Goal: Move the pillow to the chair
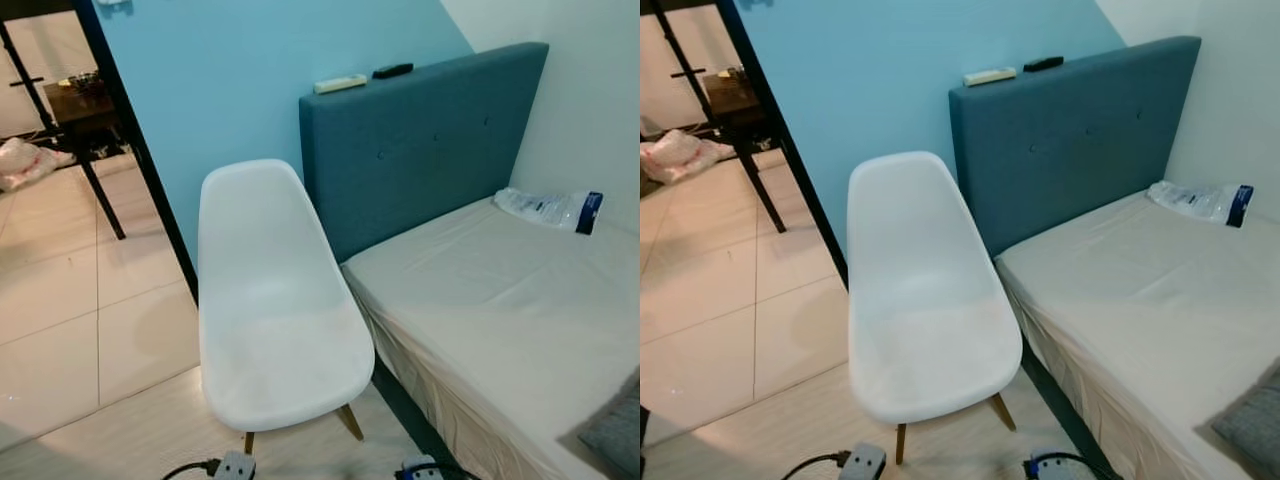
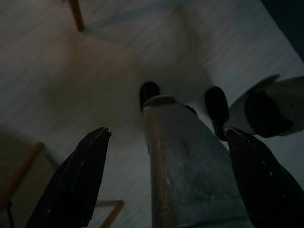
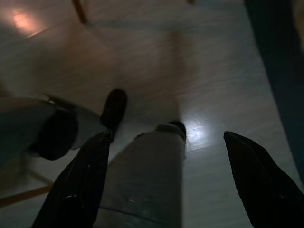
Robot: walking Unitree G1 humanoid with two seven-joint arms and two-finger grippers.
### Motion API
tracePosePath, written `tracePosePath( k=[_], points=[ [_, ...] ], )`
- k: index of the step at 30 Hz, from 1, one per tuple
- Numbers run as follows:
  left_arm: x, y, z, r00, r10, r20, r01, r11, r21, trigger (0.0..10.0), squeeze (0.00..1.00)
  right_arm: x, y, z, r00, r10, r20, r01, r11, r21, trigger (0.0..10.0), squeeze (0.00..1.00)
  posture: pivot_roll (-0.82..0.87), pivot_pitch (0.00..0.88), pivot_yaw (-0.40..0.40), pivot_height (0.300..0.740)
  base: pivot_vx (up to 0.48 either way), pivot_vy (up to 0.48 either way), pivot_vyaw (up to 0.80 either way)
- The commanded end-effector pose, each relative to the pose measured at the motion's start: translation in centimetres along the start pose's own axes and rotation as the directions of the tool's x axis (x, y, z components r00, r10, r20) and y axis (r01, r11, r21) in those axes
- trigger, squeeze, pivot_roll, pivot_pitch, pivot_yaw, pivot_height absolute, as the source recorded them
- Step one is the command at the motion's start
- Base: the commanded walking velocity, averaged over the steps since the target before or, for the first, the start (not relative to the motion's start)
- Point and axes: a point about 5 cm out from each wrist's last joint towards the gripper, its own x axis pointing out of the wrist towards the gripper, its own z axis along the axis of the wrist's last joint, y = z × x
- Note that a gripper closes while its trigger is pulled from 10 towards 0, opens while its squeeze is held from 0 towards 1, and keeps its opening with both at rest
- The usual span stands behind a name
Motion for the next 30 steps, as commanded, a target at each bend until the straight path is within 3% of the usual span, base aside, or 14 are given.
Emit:
tracePosePath(
  k=[1, 7, 25, 30],
  points=[
    [-0.06, 0.36, -0.09, 1.0, 0.013, -0.015, -0.013, 1.0, 0.008, 10.0, 0.0, -0.1, 0.44, -1.19, 0.999, 0.015, -0.049, -0.015, 1.0, -0.008, 10.0, 0.0, -0.04, 0.0, 0.02, 0.74, 0.0, -0.48, 0.0],
    [-0.04, 0.24, -0.2, 1.0, 0.016, -0.023, -0.016, 1.0, 0.008, 10.0, 0.0, -0.14, 0.33, -1.28, 0.999, 0.017, -0.052, -0.018, 1.0, -0.016, 10.0, 0.0, -0.04, 0.0, 0.024, 0.74, 0.0, -0.447, 0.0],
    [-0.01, 0.27, 0.03, 1.0, 0.015, -0.008, -0.015, 0.999, -0.031, 10.0, 0.0, -0.2, 0.13, -1.33, 0.998, 0.019, -0.055, -0.022, 0.999, -0.046, 10.0, 0.0, -0.05, 0.0, 0.02, 0.74, 0.0, 0.0, 0.0],
    [0.07, 0.2, 0.31, 1.0, 0.017, -0.001, -0.017, 0.999, -0.028, 10.0, 0.0, -0.23, 0.06, -1.35, 0.998, 0.019, -0.056, -0.022, 0.999, -0.046, 10.0, 0.0, -0.05, 0.001, 0.018, 0.74, 0.0, -0.48, 0.0]
  ],
)
